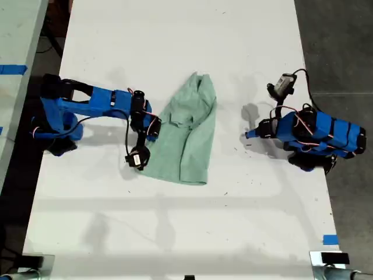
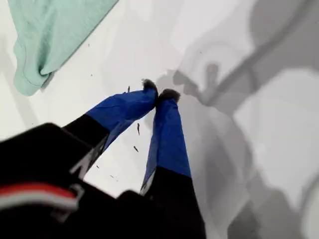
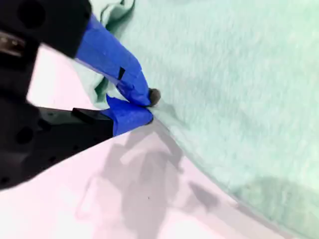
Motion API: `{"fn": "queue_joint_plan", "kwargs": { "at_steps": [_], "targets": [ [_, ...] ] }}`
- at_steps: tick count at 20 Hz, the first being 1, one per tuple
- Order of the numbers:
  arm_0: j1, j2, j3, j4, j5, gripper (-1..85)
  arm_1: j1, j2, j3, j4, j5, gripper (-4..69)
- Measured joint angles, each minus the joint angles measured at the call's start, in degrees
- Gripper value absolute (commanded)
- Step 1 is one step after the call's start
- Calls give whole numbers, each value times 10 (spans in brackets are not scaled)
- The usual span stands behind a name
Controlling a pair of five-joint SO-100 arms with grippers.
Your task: Fold t shirt
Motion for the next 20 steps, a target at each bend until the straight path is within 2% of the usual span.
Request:
{"fn": "queue_joint_plan", "kwargs": {
  "at_steps": [3,6,13,14,15,17,20],
  "targets": [
    [6,-52,-127,34,26,-3,0,0,0,0,0,29],
    [10,-87,-230,42,43,-3,0,0,0,0,0,29],
    [10,-111,-257,-30,53,-3,0,0,0,0,0,29],
    [11,-119,-258,-44,56,29,0,0,0,0,0,29],
    [13,-126,-258,-56,59,100,0,0,0,0,0,29],
    [21,-135,-258,-85,71,159,0,0,0,0,0,29],
    [29,-134,-258,-100,84,184,0,0,0,0,0,29]
  ]
}}
